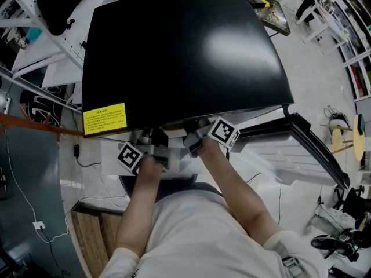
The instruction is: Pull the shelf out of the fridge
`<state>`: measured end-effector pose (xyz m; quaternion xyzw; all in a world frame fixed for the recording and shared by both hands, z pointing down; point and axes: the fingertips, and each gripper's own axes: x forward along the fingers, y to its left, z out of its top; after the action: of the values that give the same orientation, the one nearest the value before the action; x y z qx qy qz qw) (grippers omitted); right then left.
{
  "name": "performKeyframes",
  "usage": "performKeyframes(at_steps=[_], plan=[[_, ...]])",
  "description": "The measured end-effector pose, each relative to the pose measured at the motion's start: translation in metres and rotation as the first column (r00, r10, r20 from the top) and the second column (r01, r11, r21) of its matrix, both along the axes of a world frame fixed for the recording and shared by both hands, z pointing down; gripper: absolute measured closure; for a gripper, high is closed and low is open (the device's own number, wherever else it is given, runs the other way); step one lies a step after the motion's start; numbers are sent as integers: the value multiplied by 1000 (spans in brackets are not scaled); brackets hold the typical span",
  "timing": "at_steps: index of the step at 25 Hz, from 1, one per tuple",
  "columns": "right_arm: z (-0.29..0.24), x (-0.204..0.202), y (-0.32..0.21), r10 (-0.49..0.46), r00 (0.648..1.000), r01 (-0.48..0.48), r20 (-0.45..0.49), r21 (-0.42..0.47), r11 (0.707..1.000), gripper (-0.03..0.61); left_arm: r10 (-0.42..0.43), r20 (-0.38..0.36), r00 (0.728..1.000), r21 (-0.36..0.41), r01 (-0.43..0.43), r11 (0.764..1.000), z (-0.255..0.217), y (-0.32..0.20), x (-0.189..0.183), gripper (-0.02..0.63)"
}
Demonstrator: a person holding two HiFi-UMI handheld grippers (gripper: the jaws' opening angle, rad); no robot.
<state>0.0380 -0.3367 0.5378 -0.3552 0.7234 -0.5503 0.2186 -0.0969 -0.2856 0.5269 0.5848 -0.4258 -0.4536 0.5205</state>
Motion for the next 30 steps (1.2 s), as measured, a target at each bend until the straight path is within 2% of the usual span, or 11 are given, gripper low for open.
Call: performKeyframes(at_steps=[5,15,30], plan=[[-3,-1,1,2,1000,-2,30,4,1000,525,2,5,1000,-7,-2,1000,-1,2,-1,575],[-1,3,9,12,1000,-12,9,-2,1000,528,1,0,1000,-16,-1,1000,0,7,1,578],[-3,7,29,13,1000,-13,25,2,1000,531,2,-15,1000,-11,-2,1000,-1,28,5,578]])
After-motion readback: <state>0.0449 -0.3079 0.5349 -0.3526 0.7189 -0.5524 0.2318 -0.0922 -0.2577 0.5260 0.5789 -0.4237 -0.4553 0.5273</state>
